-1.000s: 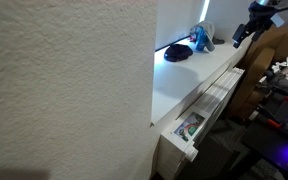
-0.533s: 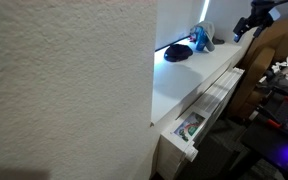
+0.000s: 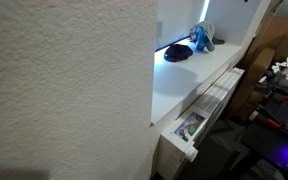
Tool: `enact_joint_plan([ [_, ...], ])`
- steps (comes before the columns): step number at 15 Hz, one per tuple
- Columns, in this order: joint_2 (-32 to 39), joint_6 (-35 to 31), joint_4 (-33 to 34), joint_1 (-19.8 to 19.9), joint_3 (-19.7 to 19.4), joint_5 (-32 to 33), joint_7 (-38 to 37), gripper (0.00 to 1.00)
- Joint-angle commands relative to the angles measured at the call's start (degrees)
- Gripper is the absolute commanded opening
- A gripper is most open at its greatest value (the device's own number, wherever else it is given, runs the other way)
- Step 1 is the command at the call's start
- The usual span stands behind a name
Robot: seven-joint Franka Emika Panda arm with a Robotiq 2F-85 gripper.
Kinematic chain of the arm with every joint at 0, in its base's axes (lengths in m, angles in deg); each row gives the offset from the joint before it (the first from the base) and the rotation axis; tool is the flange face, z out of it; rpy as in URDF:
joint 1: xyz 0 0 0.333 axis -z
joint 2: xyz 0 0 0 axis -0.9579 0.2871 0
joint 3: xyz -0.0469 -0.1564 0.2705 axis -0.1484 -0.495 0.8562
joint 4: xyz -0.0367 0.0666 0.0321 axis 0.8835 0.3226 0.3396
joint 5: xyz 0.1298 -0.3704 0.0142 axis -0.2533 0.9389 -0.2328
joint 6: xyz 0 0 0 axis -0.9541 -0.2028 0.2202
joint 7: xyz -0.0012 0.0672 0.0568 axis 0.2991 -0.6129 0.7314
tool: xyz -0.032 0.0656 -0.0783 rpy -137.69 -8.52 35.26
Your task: Move the black cap to the left
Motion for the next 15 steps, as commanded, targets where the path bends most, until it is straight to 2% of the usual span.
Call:
enact_joint_plan([
  [1, 11.09, -4.53, 10.29, 6.94, 1.05, 7.83, -11.74, 1.0],
  [2, 13.57, -5.71, 11.89, 8.29, 1.12, 11.56, -16.82, 1.0],
  [3, 16.1, -7.06, 12.64, 12.12, 3.34, 14.16, -21.48, 1.0],
  [4, 19.87, -7.2, 13.42, 8.85, -0.28, 18.14, -25.68, 1.0],
  [5, 22.68, -7.31, 13.54, 7.55, -1.79, 19.76, -27.6, 1.0],
  [7, 27.31, -9.14, 12.29, 3.54, -5.72, 18.94, -26.61, 1.0],
  [8, 22.66, -7.25, 11.5, 2.17, -7.4, 18.5, -25.88, 1.0],
  [9, 25.26, -8.2, 11.47, 0.94, -8.61, 18.16, -25.75, 1.0],
  [14, 28.31, -8.71, 12.68, -0.99, -9.88, 17.86, -25.13, 1.0],
  [15, 31.9, -8.48, 15.94, -2.11, -10.79, 18.32, -25.25, 1.0],
])
